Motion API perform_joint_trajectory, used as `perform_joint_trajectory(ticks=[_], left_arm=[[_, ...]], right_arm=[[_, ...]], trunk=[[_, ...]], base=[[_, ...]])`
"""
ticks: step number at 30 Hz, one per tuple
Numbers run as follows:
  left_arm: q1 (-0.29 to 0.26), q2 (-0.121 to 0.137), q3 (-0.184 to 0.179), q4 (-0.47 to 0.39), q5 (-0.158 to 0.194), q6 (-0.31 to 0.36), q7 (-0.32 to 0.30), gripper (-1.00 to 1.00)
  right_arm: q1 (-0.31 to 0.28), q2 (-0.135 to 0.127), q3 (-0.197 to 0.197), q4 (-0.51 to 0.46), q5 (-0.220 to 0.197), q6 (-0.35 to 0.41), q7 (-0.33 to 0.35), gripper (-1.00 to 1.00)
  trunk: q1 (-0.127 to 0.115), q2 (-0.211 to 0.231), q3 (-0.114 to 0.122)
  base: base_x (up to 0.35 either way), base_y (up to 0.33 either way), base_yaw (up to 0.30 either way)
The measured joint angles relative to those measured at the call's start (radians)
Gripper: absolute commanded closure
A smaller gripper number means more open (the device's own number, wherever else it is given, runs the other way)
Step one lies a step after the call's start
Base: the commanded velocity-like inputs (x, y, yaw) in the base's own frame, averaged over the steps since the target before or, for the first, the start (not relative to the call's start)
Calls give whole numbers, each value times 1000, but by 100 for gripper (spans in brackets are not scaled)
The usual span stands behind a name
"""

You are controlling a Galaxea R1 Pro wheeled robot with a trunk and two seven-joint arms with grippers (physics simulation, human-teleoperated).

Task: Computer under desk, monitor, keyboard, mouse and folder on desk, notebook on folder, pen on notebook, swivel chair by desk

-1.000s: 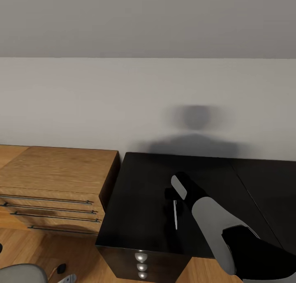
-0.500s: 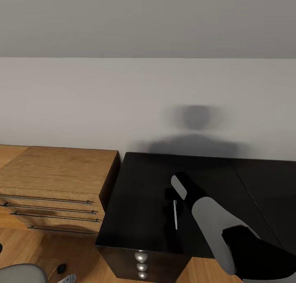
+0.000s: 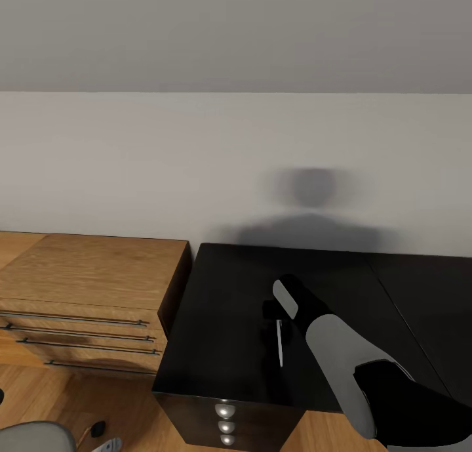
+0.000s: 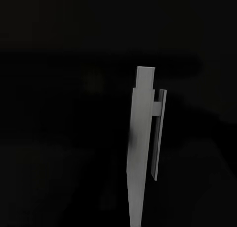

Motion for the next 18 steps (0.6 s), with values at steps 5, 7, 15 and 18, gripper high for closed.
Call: perform_joint_trajectory(ticks=[5,7,15,18], left_arm=[[0,0,0,0,0,0,0,-100],[0,0,0,0,0,0,0,-100],[0,0,0,0,1,0,0,-100],[0,0,0,0,1,0,0,-100]], right_arm=[[0,0,0,0,0,3,0,100],[0,0,0,-2,-1,12,0,100],[0,0,0,-4,-2,24,0,100],[0,0,0,-4,-2,25,0,100]], trunk=[[0,0,0],[0,0,0],[0,0,0],[0,0,0]], base=[[0,0,0],[0,0,0],[0,0,0],[0,0,0]])
